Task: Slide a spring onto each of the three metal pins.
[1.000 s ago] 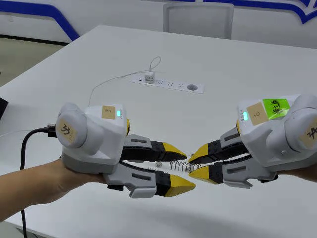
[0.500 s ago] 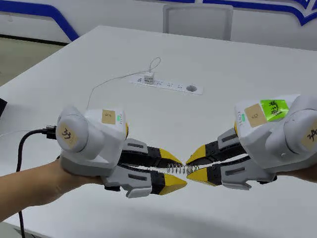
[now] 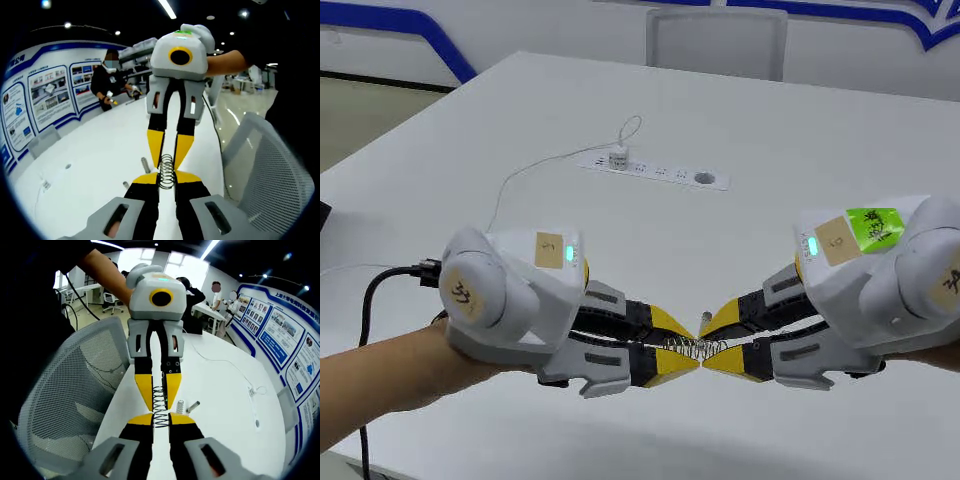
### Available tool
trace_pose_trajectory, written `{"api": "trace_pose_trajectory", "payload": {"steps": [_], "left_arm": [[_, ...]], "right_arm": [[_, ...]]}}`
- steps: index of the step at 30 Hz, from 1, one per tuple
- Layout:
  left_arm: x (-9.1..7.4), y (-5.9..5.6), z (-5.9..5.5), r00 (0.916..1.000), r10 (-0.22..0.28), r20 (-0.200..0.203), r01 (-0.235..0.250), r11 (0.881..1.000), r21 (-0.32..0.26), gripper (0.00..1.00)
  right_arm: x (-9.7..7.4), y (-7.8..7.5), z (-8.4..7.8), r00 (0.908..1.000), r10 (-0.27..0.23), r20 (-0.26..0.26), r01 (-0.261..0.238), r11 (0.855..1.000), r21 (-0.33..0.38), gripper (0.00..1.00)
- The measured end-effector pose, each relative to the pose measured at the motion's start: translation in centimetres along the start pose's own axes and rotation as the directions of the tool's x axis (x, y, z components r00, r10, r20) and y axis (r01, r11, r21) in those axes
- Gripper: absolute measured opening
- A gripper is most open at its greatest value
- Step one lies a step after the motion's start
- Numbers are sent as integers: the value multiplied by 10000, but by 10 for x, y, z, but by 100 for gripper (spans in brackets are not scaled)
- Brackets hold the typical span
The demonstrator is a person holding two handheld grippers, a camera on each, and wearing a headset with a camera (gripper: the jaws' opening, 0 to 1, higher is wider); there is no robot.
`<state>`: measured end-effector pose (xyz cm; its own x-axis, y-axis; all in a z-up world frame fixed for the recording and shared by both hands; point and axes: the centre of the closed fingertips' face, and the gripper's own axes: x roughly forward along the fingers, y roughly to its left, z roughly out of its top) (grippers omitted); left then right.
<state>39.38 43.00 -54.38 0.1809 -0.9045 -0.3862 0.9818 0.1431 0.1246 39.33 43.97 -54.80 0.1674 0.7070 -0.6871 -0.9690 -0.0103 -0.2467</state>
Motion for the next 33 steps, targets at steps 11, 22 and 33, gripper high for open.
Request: {"api": "trace_pose_trajectory", "payload": {"steps": [11, 22, 33], "left_arm": [[-7, 2, 7, 9999, 90, 97, -88, 9998, -158, 10], [-5, 1, 8, 9996, 155, -221, -152, 9997, 176, 10], [-5, 0, 6, 9985, 258, -488, -240, 9990, 368, 10]], "right_arm": [[0, -4, -2, 9985, -25, 539, -4, 9985, 542, 13], [-14, -2, 11, 9877, 221, 1547, -368, 9950, 928, 11], [-22, 0, 42, 9549, 213, 2962, -681, 9866, 1485, 11]]}}
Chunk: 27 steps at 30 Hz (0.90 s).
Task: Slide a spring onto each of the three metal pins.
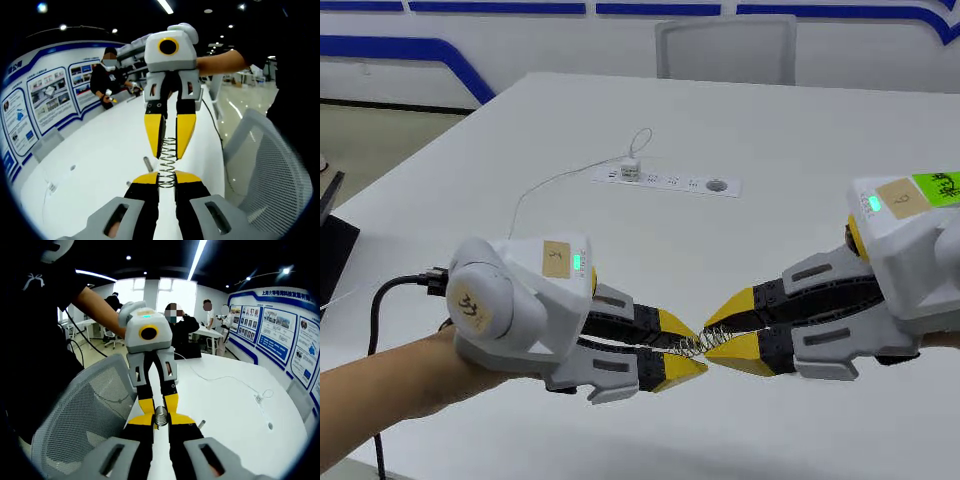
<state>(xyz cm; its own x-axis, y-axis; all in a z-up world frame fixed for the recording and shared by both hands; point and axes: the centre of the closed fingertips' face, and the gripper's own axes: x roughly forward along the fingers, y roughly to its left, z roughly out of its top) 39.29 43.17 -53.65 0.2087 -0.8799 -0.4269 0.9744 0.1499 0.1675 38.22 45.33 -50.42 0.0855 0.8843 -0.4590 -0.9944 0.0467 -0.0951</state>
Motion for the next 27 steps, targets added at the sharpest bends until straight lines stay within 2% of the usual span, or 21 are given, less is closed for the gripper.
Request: {"api": "trace_pose_trajectory", "payload": {"steps": [8, 12, 14, 16, 20, 23, 27], "left_arm": [[-4, -4, 5, 9995, -65, 298, 79, 9988, -481, 10], [-4, -2, 6, 9991, 34, 425, -5, 9977, -676, 11], [-4, 0, 7, 9983, 109, 574, -43, 9934, -1145, 11], [-6, 0, 8, 9977, 186, 650, -118, 9945, -1036, 12], [-10, 3, -1, 9987, 226, 460, -174, 9938, -1098, 18], [-16, 6, -5, 9986, 255, 468, -189, 9903, -1377, 28], [-26, 12, -8, 9978, 474, 464, -398, 9876, -1519, 31]], "right_arm": [[4, 3, 18, 9981, 240, 566, -268, 9985, 482, 11], [4, 1, 19, 9984, 84, 560, -114, 9986, 520, 11], [4, -1, 19, 9984, -43, 566, 9, 9981, 611, 11], [3, -2, 20, 9983, -132, 565, 95, 9978, 650, 11], [0, -5, 24, 9969, -387, 679, 334, 9964, 775, 11], [0, -10, 24, 9973, -522, 526, 481, 9959, 766, 11], [3, -21, 21, 9968, -728, 330, 699, 9944, 798, 11]]}}
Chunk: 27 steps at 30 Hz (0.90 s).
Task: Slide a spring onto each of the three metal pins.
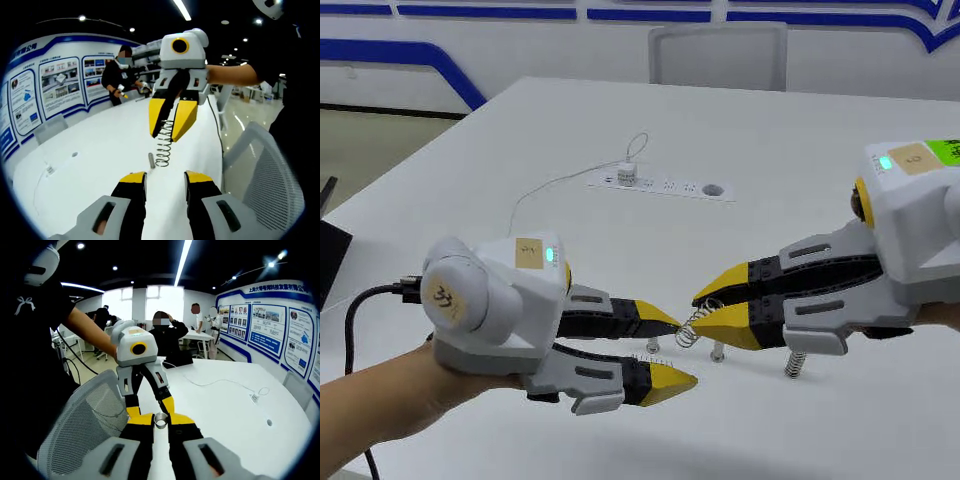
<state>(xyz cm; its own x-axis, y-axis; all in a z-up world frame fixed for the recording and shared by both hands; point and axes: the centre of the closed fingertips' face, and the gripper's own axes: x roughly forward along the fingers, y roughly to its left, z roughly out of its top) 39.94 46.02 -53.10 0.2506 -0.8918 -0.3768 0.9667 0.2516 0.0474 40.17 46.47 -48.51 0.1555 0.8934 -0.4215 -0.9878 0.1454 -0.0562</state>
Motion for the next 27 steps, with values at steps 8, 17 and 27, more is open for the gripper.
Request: {"api": "trace_pose_trajectory", "payload": {"steps": [8, 17, 27], "left_arm": [[-16, 19, -3, 9977, 644, 222, -629, 9960, -627, 54], [-24, 37, 3, 9940, 995, 452, -952, 9915, -892, 71], [-36, 47, -13, 9949, 1008, 42, -1000, 9907, -926, 81]], "right_arm": [[-1, -30, -13, 9942, -903, -587, 932, 9945, 485, 11], [-4, -67, -42, 9678, -1971, -1563, 2196, 9651, 1425, 11], [-3, -97, -68, 9293, -2747, -2468, 3305, 9168, 2240, 11]]}}
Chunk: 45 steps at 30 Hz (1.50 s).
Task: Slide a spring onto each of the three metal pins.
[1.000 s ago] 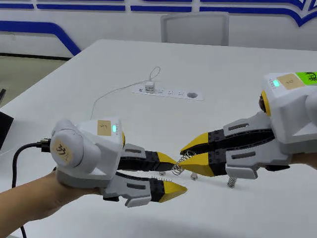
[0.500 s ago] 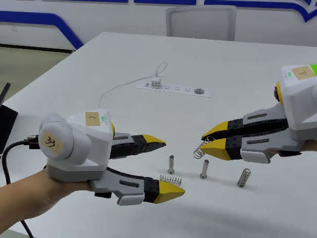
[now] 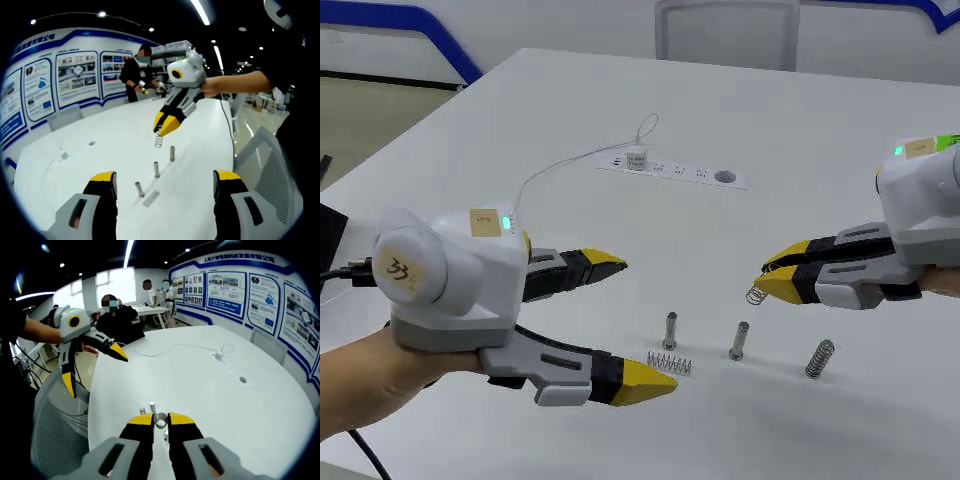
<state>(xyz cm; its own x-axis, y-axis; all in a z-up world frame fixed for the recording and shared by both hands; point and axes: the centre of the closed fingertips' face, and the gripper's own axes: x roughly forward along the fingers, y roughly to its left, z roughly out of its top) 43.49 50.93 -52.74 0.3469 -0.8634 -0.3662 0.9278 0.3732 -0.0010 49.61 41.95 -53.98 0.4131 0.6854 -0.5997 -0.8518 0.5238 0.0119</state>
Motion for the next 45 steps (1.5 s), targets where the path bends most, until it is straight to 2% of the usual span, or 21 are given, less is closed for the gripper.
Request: {"api": "trace_pose_trajectory", "payload": {"steps": [5, 8, 13, 17, 22, 27, 31, 37, 45], "left_arm": [[-3, 2, -4, 9999, -20, -115, 21, 10000, 63, 87], [-5, 4, -3, 10000, -41, -31, 41, 9998, -203, 92], [-6, 7, -4, 9998, 19, -185, -23, 9998, -188, 97], [-7, 10, -2, 9998, 89, -189, -93, 9998, -178, 100], [-7, 12, -4, 9994, 25, -349, -30, 9999, -142, 100], [-6, 14, -4, 9993, 70, -359, -74, 9999, -117, 100], [-6, 14, -8, 9990, 59, -453, -61, 10000, -33, 100], [-7, 18, -11, 9994, 178, -313, -182, 9997, -132, 100], [-4, 16, -17, 9993, -98, -371, 94, 9999, -126, 100]], "right_arm": [[7, -1, -6, 9989, -228, -405, 239, 9993, 279, 11], [10, -1, -8, 9981, -335, -526, 367, 9975, 603, 11], [15, -1, -15, 9957, -394, -840, 445, 9972, 601, 11], [20, -5, -19, 9940, -559, -941, 642, 9941, 872, 11], [25, -9, -29, 9884, -748, -1319, 871, 9921, 901, 11], [30, -17, -34, 9864, -781, -1443, 929, 9908, 983, 11], [33, -16, -37, 9848, -747, -1568, 894, 9920, 888, 11], [37, -17, -42, 9821, -769, -1721, 933, 9916, 892, 11], [41, -14, -45, 9826, -789, -1679, 985, 9889, 1115, 11]]}}
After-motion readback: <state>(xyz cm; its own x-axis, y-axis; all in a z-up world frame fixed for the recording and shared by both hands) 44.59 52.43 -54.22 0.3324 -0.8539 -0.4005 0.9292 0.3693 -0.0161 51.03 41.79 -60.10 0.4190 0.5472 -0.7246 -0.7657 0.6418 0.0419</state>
